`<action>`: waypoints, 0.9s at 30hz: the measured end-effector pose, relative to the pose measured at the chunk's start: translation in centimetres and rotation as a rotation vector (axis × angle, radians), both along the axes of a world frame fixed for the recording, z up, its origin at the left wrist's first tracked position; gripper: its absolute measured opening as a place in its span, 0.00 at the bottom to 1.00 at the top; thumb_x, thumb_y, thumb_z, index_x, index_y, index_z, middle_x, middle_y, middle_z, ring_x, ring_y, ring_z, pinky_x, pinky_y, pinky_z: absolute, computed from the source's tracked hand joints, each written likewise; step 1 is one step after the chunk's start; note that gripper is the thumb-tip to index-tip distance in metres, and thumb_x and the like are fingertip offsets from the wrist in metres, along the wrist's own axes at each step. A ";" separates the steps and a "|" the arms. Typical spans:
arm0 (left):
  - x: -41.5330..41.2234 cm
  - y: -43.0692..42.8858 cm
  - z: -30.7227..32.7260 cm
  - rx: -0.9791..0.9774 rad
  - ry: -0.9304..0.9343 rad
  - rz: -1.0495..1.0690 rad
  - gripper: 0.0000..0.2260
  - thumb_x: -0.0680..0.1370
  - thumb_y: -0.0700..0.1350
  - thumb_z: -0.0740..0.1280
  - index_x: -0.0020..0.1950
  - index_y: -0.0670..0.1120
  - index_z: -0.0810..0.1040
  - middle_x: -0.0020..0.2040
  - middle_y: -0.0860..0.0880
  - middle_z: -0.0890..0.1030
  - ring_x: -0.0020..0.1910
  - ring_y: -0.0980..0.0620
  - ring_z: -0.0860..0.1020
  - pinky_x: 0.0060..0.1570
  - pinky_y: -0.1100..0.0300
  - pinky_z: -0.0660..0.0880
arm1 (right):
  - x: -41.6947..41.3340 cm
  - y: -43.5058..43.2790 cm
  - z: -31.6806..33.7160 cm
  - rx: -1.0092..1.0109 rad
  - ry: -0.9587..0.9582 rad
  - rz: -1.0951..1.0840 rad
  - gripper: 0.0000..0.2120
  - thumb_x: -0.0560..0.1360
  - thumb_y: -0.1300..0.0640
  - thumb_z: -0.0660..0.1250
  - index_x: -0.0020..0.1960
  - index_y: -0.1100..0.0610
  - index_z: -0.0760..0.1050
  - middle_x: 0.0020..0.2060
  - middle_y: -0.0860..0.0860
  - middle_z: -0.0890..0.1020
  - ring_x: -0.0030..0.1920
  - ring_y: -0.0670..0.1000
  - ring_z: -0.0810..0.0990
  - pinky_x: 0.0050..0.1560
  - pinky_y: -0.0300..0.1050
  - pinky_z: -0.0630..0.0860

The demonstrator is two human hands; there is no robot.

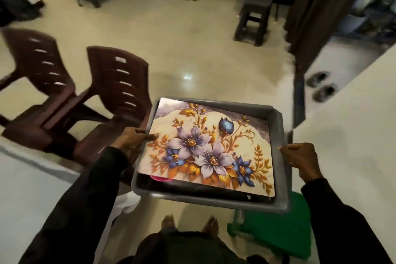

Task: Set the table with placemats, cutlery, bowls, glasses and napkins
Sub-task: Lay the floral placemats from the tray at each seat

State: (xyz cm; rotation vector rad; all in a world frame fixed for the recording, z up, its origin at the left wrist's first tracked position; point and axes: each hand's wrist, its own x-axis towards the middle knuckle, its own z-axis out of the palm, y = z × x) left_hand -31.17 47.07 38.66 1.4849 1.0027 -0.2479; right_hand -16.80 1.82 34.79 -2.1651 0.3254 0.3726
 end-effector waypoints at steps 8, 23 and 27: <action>-16.4 8.5 1.8 0.042 0.003 0.308 0.13 0.71 0.43 0.80 0.52 0.40 0.84 0.46 0.43 0.87 0.45 0.47 0.83 0.48 0.48 0.81 | -0.4 16.0 2.7 0.101 -0.026 0.376 0.07 0.73 0.59 0.77 0.45 0.62 0.83 0.43 0.60 0.85 0.47 0.62 0.84 0.52 0.62 0.82; -47.2 21.5 0.1 0.051 0.032 0.812 0.23 0.73 0.47 0.78 0.59 0.31 0.80 0.48 0.39 0.85 0.50 0.43 0.81 0.52 0.48 0.78 | -14.1 49.8 1.0 0.048 0.003 0.917 0.08 0.72 0.62 0.77 0.39 0.66 0.82 0.36 0.61 0.84 0.39 0.60 0.83 0.43 0.56 0.83; -53.7 25.1 -1.0 0.042 0.039 0.905 0.22 0.74 0.47 0.78 0.58 0.32 0.80 0.49 0.39 0.86 0.49 0.43 0.82 0.51 0.50 0.78 | -19.0 58.3 -0.1 -0.026 0.012 1.038 0.12 0.73 0.60 0.75 0.36 0.67 0.81 0.32 0.61 0.83 0.34 0.59 0.82 0.42 0.57 0.82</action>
